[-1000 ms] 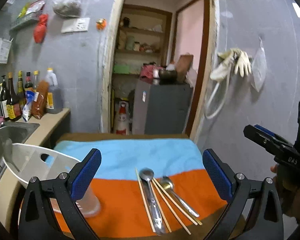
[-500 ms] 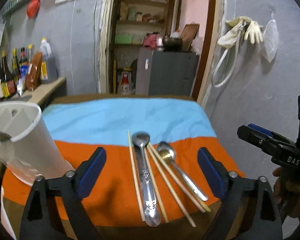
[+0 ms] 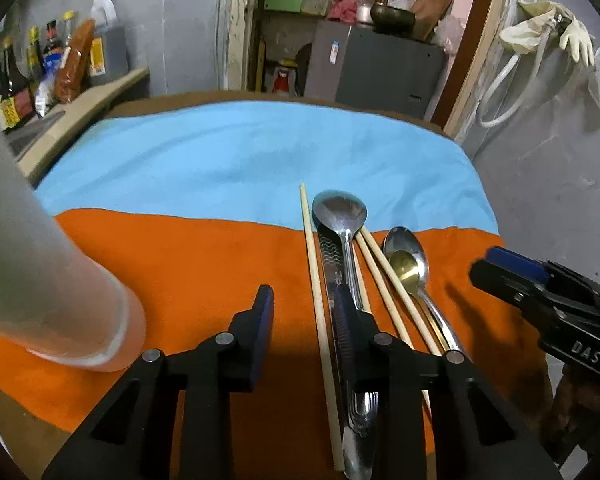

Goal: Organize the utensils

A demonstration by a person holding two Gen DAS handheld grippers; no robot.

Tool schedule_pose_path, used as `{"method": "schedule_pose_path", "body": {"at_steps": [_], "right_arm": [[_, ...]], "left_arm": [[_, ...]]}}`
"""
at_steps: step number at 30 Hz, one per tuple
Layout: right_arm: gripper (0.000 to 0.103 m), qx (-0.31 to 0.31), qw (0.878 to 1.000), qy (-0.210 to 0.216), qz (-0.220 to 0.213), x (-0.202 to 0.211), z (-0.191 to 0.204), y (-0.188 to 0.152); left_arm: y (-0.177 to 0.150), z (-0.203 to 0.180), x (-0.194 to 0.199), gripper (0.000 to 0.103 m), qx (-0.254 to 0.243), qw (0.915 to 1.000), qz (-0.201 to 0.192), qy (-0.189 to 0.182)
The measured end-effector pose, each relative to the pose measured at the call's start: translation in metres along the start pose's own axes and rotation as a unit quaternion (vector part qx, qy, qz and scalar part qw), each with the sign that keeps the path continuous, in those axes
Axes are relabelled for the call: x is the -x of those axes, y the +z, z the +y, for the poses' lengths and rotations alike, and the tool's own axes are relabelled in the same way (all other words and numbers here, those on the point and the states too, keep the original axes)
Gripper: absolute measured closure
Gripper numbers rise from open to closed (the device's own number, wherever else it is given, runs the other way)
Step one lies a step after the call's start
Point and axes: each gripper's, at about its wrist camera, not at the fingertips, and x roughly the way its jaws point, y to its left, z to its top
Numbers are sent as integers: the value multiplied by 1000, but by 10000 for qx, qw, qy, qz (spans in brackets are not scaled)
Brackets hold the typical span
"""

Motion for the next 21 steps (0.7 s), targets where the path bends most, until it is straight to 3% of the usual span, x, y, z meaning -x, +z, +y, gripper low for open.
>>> {"method": "schedule_pose_path", "body": {"at_steps": [10, 21], "right_arm": [[75, 181, 9983, 115, 534, -44, 2, 21], [76, 431, 9966, 320, 626, -53, 15, 27]], "left_arm": [[17, 4, -15, 90, -2, 9999, 92, -114], [22, 8, -21, 94, 124, 9997, 98, -180]]}}
